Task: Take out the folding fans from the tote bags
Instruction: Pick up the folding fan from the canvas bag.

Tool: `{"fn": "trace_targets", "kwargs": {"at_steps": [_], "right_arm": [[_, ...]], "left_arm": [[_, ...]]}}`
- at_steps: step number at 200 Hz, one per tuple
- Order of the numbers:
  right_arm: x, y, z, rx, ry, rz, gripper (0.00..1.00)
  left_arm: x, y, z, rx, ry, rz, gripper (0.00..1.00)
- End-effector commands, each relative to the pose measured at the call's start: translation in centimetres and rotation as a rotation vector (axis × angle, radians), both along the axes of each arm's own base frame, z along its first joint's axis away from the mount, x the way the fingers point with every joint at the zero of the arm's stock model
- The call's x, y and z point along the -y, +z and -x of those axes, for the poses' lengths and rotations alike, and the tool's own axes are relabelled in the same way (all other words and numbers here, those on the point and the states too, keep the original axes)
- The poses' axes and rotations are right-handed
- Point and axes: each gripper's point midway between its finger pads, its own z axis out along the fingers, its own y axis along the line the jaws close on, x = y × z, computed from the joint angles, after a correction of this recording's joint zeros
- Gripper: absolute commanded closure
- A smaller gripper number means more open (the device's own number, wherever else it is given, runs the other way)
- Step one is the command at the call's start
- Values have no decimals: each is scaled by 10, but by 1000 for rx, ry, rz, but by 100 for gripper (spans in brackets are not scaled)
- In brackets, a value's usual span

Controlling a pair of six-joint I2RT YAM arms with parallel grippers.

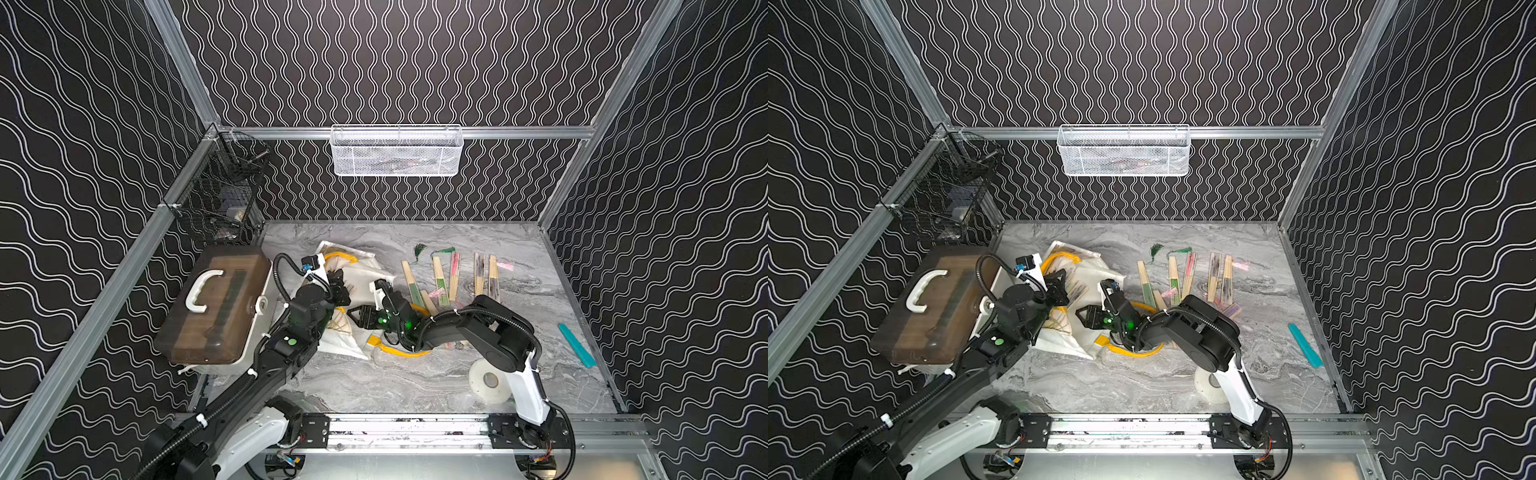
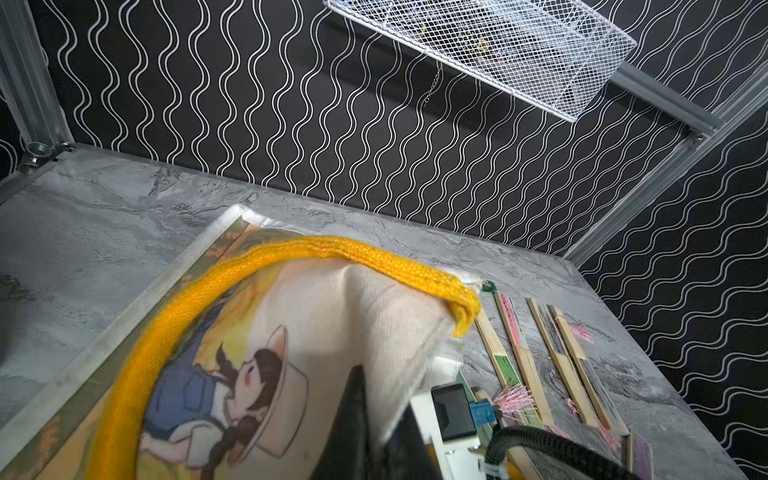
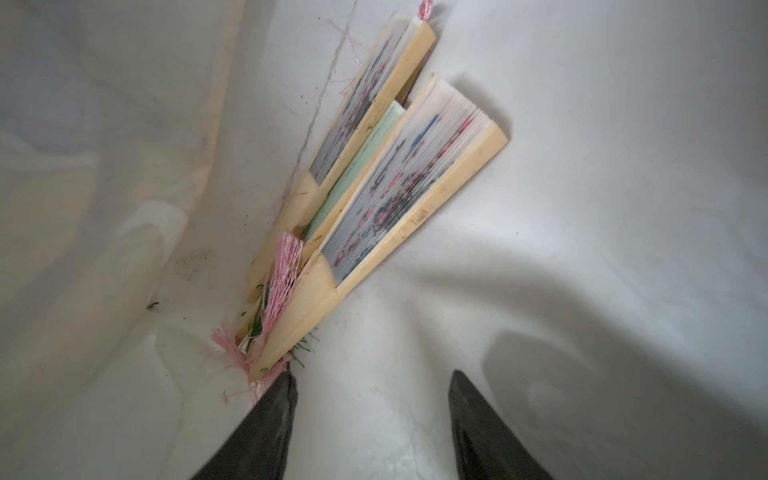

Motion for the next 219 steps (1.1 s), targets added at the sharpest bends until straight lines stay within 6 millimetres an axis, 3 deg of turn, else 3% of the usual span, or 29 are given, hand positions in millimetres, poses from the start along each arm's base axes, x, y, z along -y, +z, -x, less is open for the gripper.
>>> {"fn": "trace_targets", "kwargs": {"at_steps": [1, 53, 85, 137, 181, 219], "right_arm": [[-11, 5, -2, -29, 10, -58, 40], [-33, 10, -9, -55, 33, -144, 40], [-22, 3, -19, -85, -2, -164, 39], [-6, 17, -39, -90, -50, -253, 38], [1, 35, -50, -56, -55, -331, 38], [3, 34, -56, -72, -64, -340, 48]], "left_arm": [[8, 37, -6, 147, -30, 58, 100], [6, 60, 0, 224, -44, 9, 100], [8, 66, 12, 258, -84, -13, 100], [5, 77, 43, 366, -138, -29, 100], [14, 68, 56, 377, -212, 4, 100], [16, 66, 61, 388, -231, 40, 100]]}}
